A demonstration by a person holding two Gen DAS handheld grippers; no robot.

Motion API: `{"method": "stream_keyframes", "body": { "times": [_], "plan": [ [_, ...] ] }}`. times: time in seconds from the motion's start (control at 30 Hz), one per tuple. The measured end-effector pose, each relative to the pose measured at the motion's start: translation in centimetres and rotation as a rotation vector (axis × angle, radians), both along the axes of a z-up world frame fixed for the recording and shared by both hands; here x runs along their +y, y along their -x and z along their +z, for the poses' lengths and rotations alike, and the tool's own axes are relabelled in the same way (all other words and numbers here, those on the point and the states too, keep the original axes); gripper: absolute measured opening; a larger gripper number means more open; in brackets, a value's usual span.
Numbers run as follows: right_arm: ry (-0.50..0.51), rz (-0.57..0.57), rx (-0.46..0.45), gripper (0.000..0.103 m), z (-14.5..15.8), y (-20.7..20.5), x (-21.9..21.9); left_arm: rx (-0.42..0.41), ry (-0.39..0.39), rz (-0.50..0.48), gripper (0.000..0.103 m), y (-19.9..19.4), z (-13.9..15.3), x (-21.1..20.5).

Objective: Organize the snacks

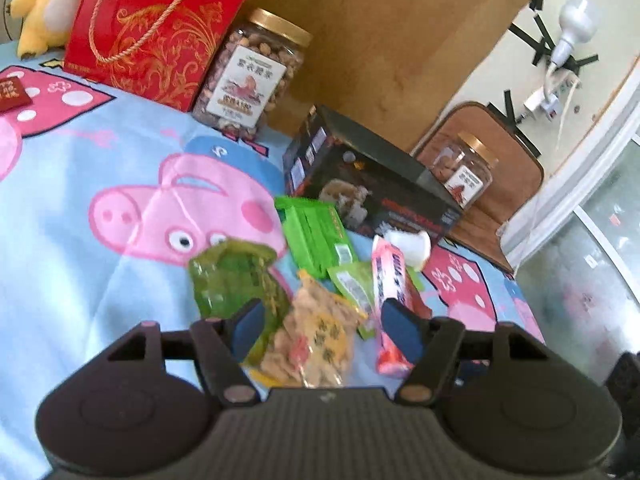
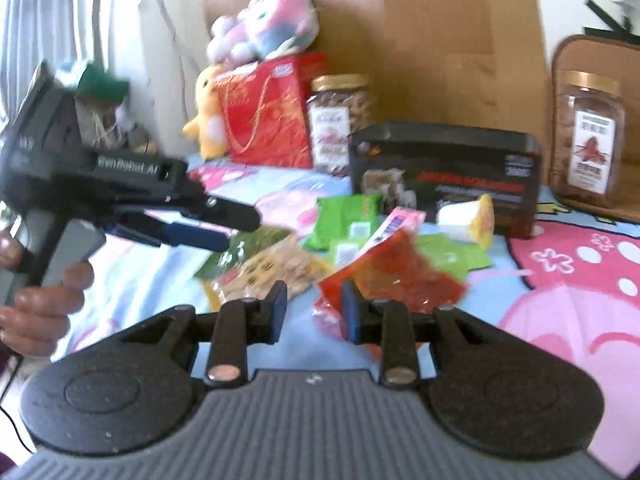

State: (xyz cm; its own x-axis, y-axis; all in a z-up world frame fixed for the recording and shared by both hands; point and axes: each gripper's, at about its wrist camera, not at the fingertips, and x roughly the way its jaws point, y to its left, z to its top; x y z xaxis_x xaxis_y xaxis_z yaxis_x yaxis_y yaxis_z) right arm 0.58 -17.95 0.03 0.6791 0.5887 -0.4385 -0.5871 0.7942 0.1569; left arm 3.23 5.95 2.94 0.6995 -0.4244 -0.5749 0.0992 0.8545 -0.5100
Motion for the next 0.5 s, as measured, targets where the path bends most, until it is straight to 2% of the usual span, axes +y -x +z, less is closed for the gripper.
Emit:
{"method": "stream_keyframes", "body": {
  "times": [0.03,0.07,0.1,0.17,0.23,0.3,0.43,0.5],
  "plan": [
    [0.049,-0.030,-0.019,0.032,-0.3,-0.2,0.2,0.001,-0.003,-0.005,0.066,0.3,0.0,-0.1],
    [0.096,-0.077,-0.041,0.038,-0.6,-0.5,0.0,0.002,-0.006,-0.009,0.066,0.5,-0.1,-0.2],
    [0.091,-0.109,-0.031,0.041,-0.9,-0.7,-0.7,0.003,-0.007,-0.012,0.066,0.6,-0.1,-0.2],
    [0.013,-0.167,0.054,0.041,-1.3,-1.8,-3.3,0.005,0.000,-0.020,0.066,0.7,-0.1,-0.4],
    [-0.019,-0.232,0.115,0.041,-1.7,-2.5,-5.1,0.004,0.006,-0.029,0.066,0.6,0.0,-0.7],
    [-0.041,-0.254,0.114,0.042,-1.4,-1.8,-5.7,0.000,0.008,-0.036,0.066,0.5,0.1,-1.1],
    [-0.046,-0.166,0.020,0.041,0.3,0.4,-3.8,0.008,0.013,-0.050,0.066,0.4,0.0,-1.8],
    [-0.081,-0.100,0.029,0.041,0.7,0.4,-2.9,0.009,0.015,-0.046,0.066,0.5,0.1,-1.6]
  ]
}}
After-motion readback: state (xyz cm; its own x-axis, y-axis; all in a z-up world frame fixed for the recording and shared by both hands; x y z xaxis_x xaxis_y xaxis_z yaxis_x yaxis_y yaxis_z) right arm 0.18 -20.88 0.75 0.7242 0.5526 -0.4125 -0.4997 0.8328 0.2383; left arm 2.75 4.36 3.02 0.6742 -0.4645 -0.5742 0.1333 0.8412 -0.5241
